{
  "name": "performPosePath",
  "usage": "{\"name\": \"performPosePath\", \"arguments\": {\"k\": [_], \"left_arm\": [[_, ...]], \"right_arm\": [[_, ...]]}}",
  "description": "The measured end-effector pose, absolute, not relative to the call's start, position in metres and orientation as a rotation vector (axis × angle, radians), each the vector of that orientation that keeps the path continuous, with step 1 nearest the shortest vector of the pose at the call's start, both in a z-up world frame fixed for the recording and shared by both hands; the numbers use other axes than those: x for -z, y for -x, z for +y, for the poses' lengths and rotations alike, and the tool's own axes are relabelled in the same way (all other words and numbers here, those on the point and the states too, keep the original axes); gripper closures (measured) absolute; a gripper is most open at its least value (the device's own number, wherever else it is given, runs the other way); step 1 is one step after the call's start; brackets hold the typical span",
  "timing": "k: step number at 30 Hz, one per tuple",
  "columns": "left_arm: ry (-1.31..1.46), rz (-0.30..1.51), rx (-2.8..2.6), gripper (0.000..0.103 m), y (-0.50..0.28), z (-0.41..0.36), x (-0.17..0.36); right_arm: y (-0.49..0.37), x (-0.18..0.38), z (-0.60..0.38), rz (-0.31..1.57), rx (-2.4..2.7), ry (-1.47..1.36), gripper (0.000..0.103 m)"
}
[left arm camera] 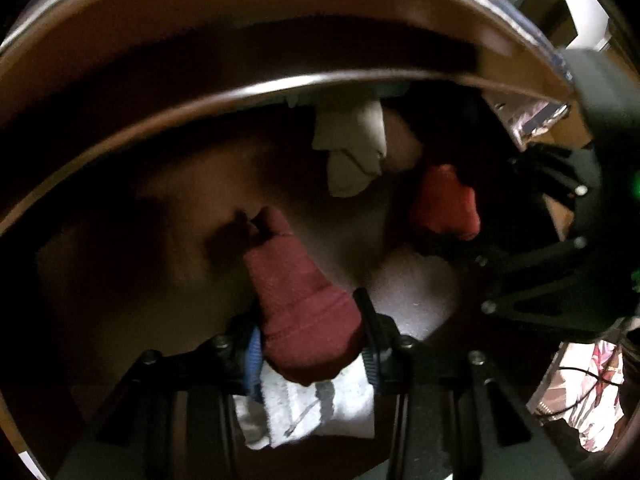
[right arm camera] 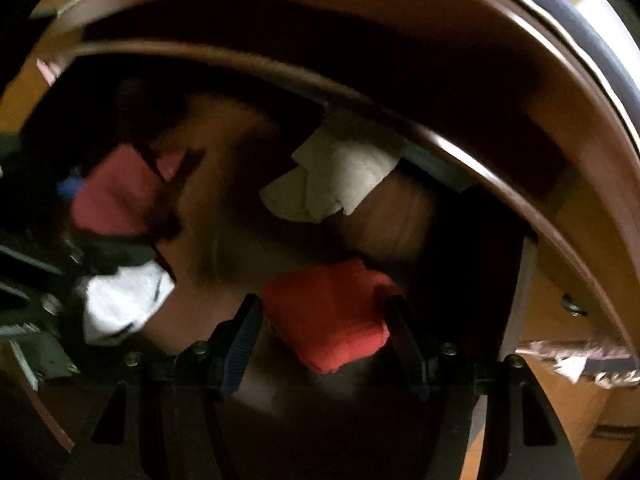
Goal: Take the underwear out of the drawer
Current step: 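Grasp dark red underwear with left tool while right grasps bright red underwear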
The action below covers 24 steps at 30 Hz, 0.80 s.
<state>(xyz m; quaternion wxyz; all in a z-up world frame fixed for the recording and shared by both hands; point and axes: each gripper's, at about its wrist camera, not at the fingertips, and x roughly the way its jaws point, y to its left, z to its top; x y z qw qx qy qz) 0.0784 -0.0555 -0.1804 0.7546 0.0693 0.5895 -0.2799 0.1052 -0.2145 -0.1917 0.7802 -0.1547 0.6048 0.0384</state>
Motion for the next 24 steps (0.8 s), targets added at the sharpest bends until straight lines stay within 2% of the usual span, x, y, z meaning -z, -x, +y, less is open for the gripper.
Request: {"name": "performPosePath", "arguments": {"k": [2,3,4,13,15,17,24], "left_arm": [[-0.144,1.263,0.603,0.064,-0.077,-0.049,0.175],[-0.145,1.250,0.595,0.064,-0.077,-0.047,0.173],[-0.146,1.229,0.587,0.064,-0.075,-0.044,0.168],[-0.083,1.155,0.603,0.064,-0.054,-0.013,0.140],[-0.059,1.152,0.602,0.064,-0.054,-0.009,0.140],[-0.044,1.145,0.614,0.064,-0.048,-0.012,0.138],[-0.016,1.129,0.625,0.064,-0.045,-0.006,0.140]], "right_arm": [[-0.105,0.193,-0.213,1.313,-0.082,0.353,0.042],[-0.105,0.192,-0.214,1.312,-0.079,0.359,0.052],[-0.106,0.192,-0.214,1.327,-0.097,0.347,0.057],[-0.111,0.199,-0.224,1.387,-0.123,0.270,0.062],[-0.105,0.196,-0.225,1.376,-0.125,0.255,0.076],[-0.096,0.188,-0.231,1.357,-0.129,0.185,0.081],[-0.055,0.147,-0.251,1.197,-0.114,-0.038,0.082]]}}
